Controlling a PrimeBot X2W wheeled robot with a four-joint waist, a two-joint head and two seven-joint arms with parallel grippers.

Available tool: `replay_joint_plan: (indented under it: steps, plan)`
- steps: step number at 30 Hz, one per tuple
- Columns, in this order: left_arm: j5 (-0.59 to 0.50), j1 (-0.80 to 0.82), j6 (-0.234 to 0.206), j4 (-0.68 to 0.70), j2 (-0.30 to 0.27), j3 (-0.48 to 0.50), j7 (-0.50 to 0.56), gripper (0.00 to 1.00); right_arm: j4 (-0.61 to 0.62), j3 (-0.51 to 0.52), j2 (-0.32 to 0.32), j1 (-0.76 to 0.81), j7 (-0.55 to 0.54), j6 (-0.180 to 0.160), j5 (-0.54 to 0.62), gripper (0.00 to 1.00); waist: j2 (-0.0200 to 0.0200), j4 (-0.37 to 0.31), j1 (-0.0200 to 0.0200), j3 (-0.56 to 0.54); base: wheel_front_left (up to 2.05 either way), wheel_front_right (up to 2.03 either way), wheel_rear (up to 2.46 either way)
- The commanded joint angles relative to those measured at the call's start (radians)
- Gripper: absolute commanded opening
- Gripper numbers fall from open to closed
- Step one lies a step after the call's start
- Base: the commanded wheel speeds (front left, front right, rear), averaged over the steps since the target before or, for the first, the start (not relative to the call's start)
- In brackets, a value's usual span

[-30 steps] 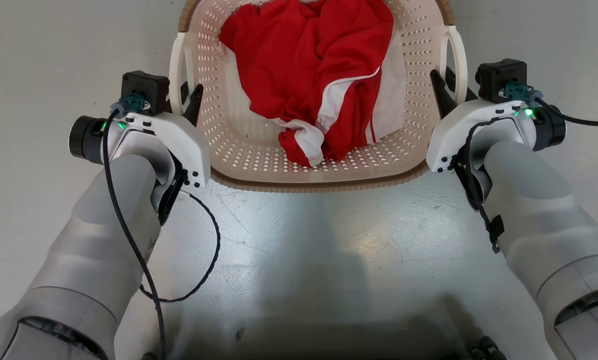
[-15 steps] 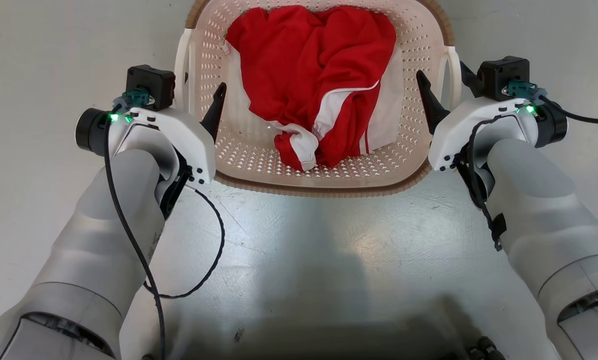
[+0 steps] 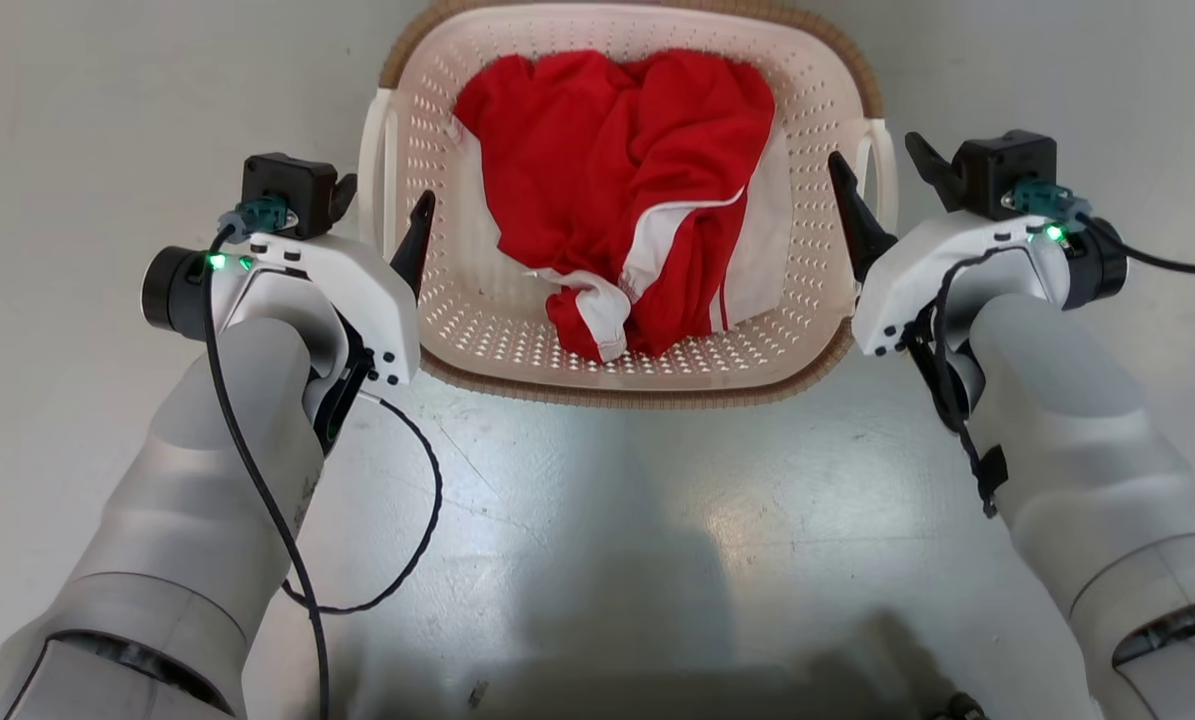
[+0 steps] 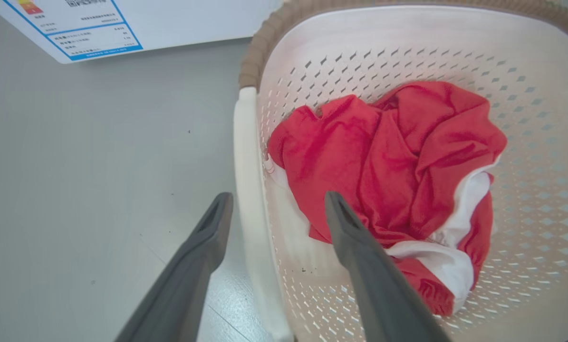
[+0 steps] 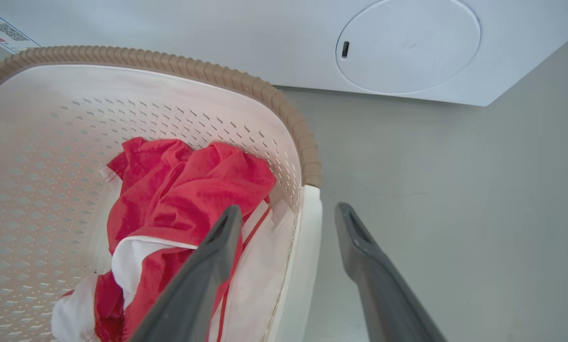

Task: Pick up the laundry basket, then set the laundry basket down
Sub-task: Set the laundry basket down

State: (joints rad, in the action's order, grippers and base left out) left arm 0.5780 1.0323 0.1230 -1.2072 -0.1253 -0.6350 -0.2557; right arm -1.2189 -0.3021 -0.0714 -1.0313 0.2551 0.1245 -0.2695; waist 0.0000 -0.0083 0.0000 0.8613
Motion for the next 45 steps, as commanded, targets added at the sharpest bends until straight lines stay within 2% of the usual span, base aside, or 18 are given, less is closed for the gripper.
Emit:
replay_joint_plan:
  steps: [1, 9, 20, 32, 45]
  plan:
    - [-0.001, -0.031, -0.005, -0.001, -0.025, 0.021, -0.006, 1.0, 0.022, -0.006, 0.021, 0.064, 0.007, 0.006, 0.009, 1.0, 0.0, 0.001, 0.0, -0.02, 0.0, 0.0, 0.0]
    - [0.004, -0.079, -0.011, 0.031, -0.021, 0.054, -0.006, 1.0, 0.06, 0.02, 0.021, 0.116, 0.007, 0.006, 0.03, 1.0, 0.0, 0.009, 0.0, -0.103, 0.0, 0.0, 0.0]
    - [0.005, -0.212, -0.022, 0.091, -0.006, 0.127, -0.006, 1.0, 0.113, 0.135, 0.021, 0.224, 0.007, 0.006, 0.13, 1.0, 0.0, 0.037, 0.0, -0.31, 0.0, 0.0, 0.0]
    - [-0.036, -0.391, -0.026, 0.177, -0.006, 0.206, -0.006, 1.0, 0.194, 0.207, 0.021, 0.392, 0.007, 0.006, 0.193, 1.0, 0.0, 0.054, 0.0, -0.546, 0.0, 0.0, 0.0]
    - [-0.093, -0.581, -0.043, 0.314, -0.01, 0.335, -0.006, 1.0, 0.323, 0.28, 0.021, 0.565, 0.007, 0.006, 0.28, 1.0, 0.0, 0.068, 0.0, -0.714, 0.0, 0.0, 0.0]
